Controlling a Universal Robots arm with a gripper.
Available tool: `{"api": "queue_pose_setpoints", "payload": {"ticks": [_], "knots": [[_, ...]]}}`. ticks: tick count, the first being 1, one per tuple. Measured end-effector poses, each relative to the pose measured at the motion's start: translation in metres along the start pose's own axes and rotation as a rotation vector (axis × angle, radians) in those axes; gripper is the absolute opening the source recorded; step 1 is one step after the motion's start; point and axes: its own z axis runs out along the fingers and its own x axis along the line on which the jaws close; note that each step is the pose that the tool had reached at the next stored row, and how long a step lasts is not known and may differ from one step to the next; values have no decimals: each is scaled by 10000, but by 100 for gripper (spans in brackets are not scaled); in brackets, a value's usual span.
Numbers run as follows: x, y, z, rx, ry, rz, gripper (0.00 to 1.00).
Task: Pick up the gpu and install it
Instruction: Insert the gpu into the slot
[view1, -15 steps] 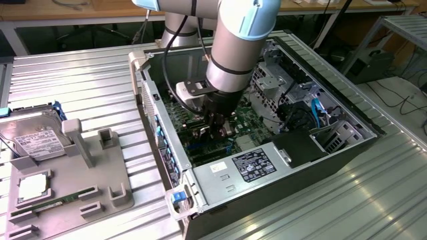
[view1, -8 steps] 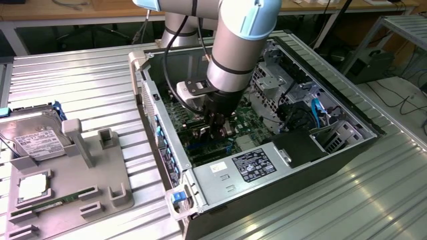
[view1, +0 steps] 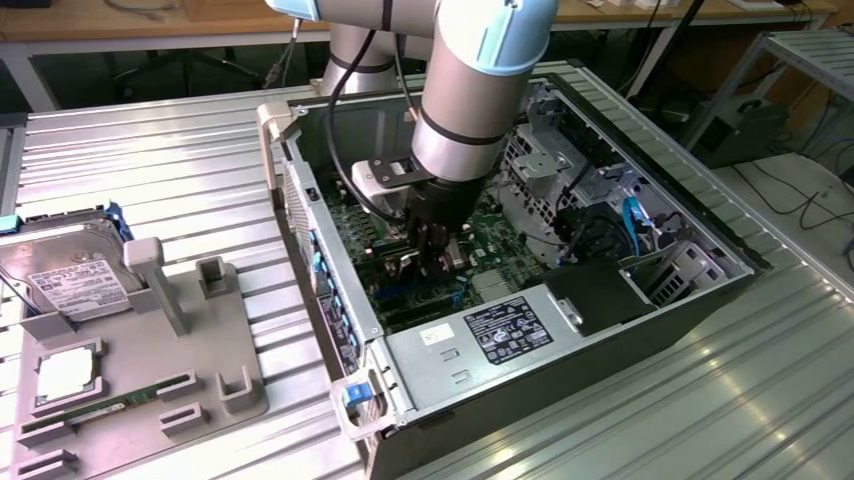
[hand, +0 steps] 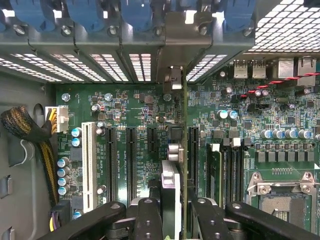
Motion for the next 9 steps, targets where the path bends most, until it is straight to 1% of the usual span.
{"api": "queue_pose_setpoints", "payload": {"ticks": [4,9], "knots": [[-1,3,0,0,0,2,29],[-1,37,2,0,-2,-2,29]]}}
